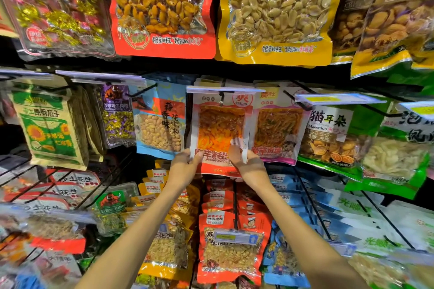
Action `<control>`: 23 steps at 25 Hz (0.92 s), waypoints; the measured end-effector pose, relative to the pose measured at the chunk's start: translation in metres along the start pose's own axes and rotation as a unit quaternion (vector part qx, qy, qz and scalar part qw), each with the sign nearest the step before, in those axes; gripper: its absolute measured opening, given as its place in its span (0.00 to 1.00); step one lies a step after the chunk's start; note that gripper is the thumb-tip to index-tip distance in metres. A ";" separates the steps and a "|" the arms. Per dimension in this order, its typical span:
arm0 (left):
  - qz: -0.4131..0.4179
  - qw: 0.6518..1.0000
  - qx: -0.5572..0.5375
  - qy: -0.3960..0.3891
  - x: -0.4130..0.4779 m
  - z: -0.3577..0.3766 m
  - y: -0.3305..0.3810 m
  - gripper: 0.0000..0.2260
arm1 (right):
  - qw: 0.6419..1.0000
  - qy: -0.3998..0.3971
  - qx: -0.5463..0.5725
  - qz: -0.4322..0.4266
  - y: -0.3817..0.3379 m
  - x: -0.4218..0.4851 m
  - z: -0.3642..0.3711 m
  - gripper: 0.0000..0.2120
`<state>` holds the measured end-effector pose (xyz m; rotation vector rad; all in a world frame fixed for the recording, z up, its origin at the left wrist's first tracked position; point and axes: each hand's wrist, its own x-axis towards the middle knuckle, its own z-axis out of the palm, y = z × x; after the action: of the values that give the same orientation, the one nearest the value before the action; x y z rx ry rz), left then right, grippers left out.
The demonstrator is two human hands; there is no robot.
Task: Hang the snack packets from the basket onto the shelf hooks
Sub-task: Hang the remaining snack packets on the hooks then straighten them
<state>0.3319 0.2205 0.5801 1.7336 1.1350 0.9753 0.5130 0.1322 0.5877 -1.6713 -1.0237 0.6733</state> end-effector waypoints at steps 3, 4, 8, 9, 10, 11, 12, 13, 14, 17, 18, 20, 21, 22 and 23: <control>0.013 1.000 0.020 -0.009 -0.004 -0.003 0.003 0.12 | 1.000 -0.021 -0.019 -0.002 -0.002 -0.002 -0.003 0.15; 0.020 0.999 0.028 -0.009 -0.006 -0.003 0.006 0.10 | 0.999 -0.022 -0.033 -0.005 -0.004 -0.003 -0.005 0.14; 0.059 0.987 0.151 0.013 -0.013 -0.009 0.016 0.12 | 0.996 -0.016 -0.085 -0.020 -0.014 -0.013 -0.010 0.15; 0.070 0.978 0.195 0.020 -0.015 -0.011 0.015 0.14 | 0.993 -0.016 -0.115 -0.028 -0.015 -0.014 -0.011 0.17; 0.083 0.965 0.247 0.024 -0.016 -0.015 0.015 0.16 | 0.988 -0.018 -0.148 -0.033 -0.016 -0.014 -0.011 0.18; 0.099 0.948 0.302 0.024 -0.017 -0.018 0.014 0.15 | 0.983 -0.022 -0.179 -0.035 -0.017 -0.016 -0.012 0.16; 0.114 0.932 0.344 0.027 -0.019 -0.022 0.015 0.14 | 0.978 -0.023 -0.206 -0.034 -0.018 -0.018 -0.012 0.16; 0.126 0.919 0.372 0.027 -0.020 -0.024 0.016 0.13 | 0.973 -0.030 -0.229 -0.031 -0.021 -0.021 -0.014 0.17; 0.133 0.910 0.390 0.030 -0.023 -0.027 0.017 0.12 | 0.967 -0.040 -0.249 -0.028 -0.024 -0.024 -0.015 0.18; 0.159 0.875 0.456 0.035 -0.032 -0.035 0.023 0.13 | 0.939 -0.065 -0.338 -0.020 -0.035 -0.039 -0.021 0.22; 0.160 0.859 0.484 0.032 -0.035 -0.036 0.025 0.14 | 0.922 -0.062 -0.382 -0.015 -0.037 -0.043 -0.022 0.23; 0.151 0.839 0.522 0.028 -0.042 -0.040 0.028 0.18 | 0.882 -0.050 -0.469 -0.006 -0.037 -0.051 -0.025 0.27; 0.145 0.831 0.536 0.025 -0.045 -0.041 0.030 0.19 | 0.864 -0.043 -0.501 -0.004 -0.039 -0.056 -0.027 0.29; 0.142 0.823 0.550 0.021 -0.049 -0.042 0.032 0.21 | 0.850 -0.037 -0.526 -0.003 -0.041 -0.061 -0.029 0.29; 0.140 0.815 0.562 0.014 -0.053 -0.043 0.034 0.22 | 0.838 -0.032 -0.544 -0.003 -0.045 -0.067 -0.030 0.27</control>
<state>0.2879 0.1714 0.6183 2.8845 1.6753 0.4417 0.4919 0.0649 0.6366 -2.6063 -1.6174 0.0738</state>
